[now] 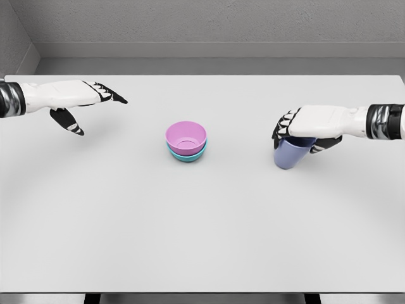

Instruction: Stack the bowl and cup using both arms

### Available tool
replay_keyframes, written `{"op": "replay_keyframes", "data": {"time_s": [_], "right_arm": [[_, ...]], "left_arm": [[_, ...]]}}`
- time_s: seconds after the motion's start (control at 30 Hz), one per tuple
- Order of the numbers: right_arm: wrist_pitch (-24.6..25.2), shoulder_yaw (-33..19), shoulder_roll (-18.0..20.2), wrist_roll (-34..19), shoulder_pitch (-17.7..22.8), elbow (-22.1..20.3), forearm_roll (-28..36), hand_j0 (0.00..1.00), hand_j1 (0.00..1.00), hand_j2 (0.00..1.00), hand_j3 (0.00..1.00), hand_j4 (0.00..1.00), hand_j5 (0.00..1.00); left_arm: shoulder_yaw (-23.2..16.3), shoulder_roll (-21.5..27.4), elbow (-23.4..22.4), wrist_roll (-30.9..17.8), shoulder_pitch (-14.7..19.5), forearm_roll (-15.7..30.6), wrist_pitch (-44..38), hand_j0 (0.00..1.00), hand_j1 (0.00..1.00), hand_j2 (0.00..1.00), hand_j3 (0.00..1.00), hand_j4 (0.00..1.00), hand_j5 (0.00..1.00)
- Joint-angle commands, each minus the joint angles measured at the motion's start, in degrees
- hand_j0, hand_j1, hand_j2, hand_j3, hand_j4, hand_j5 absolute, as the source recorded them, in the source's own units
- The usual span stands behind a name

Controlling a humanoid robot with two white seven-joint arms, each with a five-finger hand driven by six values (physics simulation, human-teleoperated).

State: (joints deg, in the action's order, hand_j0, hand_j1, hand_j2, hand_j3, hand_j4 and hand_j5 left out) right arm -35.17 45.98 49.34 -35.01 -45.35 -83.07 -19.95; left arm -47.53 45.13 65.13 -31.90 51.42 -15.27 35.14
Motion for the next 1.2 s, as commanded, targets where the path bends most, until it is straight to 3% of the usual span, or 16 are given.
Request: {"op": "replay_keyframes", "data": {"time_s": [0.0, 0.6, 1.17], "right_arm": [[0.17, -0.19, 0.05, 0.01, 0.00, 0.01, 0.53, 0.65, 0.65, 0.65, 0.65, 0.65, 0.65], [0.17, -2.73, -2.15, 0.01, -0.97, -0.34, 0.97, 0.59, 0.59, 0.59, 0.59, 0.59, 0.59], [0.17, -2.91, -7.60, 0.01, -4.66, -0.69, 2.90, 0.59, 0.59, 0.59, 0.59, 0.59, 0.59]], "left_arm": [[0.07, 0.04, 0.00, 0.00, 0.00, 0.33, -0.14, 1.00, 1.00, 1.00, 1.00, 1.00, 1.00], [0.07, 0.04, 0.09, 0.00, 0.00, 0.33, -0.14, 1.00, 1.00, 1.00, 1.00, 1.00, 1.00], [0.15, 0.39, 0.09, 0.00, 0.00, 0.33, -0.14, 1.00, 1.00, 1.00, 1.00, 1.00, 1.00]]}}
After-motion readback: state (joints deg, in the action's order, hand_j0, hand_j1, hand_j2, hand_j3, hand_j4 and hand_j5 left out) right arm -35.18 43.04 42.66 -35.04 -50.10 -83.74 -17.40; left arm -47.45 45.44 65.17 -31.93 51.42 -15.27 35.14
